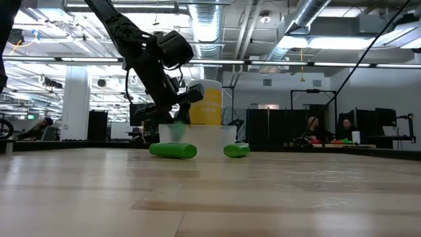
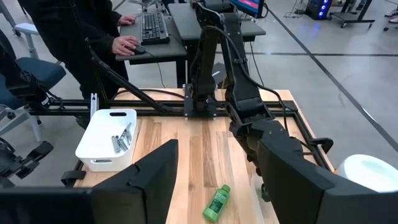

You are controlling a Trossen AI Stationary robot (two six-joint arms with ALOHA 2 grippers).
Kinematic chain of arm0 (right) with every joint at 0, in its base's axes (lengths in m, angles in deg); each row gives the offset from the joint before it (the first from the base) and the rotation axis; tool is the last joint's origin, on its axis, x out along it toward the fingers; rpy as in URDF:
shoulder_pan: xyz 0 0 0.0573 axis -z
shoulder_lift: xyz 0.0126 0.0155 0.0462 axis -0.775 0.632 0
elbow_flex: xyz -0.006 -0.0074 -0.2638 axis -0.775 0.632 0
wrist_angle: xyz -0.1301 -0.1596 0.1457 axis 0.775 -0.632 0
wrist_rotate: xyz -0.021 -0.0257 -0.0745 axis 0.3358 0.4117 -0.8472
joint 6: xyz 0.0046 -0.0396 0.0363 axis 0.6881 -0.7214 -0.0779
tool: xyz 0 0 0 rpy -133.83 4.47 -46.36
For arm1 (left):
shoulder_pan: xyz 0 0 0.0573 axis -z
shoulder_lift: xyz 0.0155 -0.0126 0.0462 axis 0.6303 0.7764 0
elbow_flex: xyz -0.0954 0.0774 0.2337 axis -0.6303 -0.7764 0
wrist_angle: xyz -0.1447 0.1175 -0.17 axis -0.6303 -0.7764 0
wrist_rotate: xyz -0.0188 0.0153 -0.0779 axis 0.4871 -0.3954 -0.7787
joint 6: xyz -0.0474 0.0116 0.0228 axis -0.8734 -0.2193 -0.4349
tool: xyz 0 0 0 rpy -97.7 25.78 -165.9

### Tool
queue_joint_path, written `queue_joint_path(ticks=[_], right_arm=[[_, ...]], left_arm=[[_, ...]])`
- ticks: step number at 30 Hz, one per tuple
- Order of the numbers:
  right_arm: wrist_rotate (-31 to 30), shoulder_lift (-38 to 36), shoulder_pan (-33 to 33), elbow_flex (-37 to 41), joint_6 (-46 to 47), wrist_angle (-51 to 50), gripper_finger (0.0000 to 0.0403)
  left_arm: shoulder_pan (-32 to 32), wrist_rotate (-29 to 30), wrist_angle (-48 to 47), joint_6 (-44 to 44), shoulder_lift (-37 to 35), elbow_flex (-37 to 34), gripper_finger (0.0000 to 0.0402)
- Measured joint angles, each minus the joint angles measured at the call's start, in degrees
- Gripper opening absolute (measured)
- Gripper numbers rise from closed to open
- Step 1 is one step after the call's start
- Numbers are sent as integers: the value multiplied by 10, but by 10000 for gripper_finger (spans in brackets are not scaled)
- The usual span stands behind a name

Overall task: Pick & Place Travel size toiletries
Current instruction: Put the bottom right green shampoo into the transparent bin, then put the top green shampoo into the transparent bin

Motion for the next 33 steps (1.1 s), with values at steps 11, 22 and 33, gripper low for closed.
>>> queue_joint_path(ticks=[11,22,33], right_arm=[[0,0,0,0,-1,-1,214],[-1,0,12,0,36,-22,215],[-131,50,56,0,304,-176,244]], left_arm=[[0,0,-2,0,0,0,176],[1,-26,-5,47,-38,0,196],[16,-59,-4,89,-213,0,206]])
